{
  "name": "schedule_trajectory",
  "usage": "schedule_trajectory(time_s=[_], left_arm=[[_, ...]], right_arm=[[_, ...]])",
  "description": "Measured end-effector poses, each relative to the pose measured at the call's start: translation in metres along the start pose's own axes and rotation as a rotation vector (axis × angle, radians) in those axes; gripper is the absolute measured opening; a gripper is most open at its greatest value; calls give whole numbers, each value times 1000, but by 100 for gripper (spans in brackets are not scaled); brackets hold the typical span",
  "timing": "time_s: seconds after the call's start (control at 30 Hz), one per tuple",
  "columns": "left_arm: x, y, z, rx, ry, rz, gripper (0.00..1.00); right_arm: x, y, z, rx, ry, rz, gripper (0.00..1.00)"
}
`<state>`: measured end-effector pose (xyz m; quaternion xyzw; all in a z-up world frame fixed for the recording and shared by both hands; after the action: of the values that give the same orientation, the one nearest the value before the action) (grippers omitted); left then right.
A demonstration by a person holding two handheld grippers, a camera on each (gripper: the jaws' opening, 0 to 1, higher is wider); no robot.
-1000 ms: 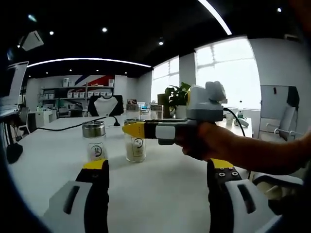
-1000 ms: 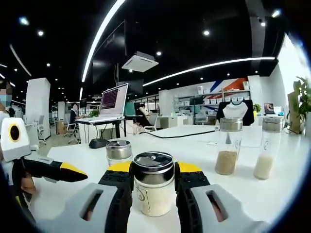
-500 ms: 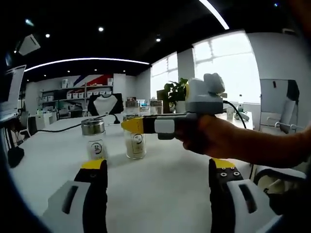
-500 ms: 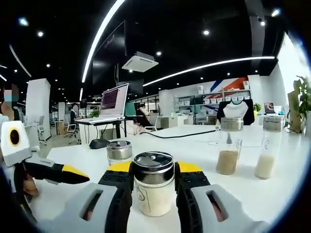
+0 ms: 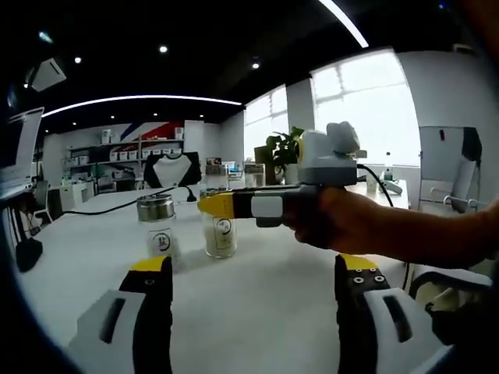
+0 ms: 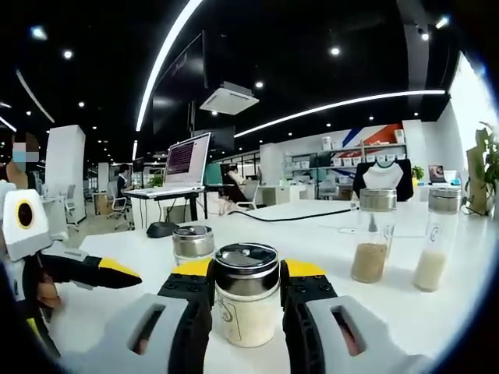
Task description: Rotate the seasoning bottle until the label or dispensing opening points toward the visible target arrow and the bottle remains upright within the marked orientation range
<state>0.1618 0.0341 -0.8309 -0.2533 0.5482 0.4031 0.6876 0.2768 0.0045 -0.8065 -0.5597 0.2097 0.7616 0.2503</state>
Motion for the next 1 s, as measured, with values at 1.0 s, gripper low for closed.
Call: schedule_trajectory(time_s=[1.0], left_arm=[[-2, 0, 1, -7, -5, -3, 91]], right_arm=[[-7, 12, -4, -50, 37, 20, 39]])
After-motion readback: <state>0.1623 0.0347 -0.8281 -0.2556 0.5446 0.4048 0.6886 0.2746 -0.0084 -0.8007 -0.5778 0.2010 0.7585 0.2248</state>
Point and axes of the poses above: the point that each gripper's makers call its tool centre point, and the gripper's own axes: y roughly backward along the fingers, z roughly to its left, x roughly out of its underside, the point moved 2 cm from there along y, roughly backward along the fingers, and after that the axes turned 15 degrees about -y, right-handed, at the moved point
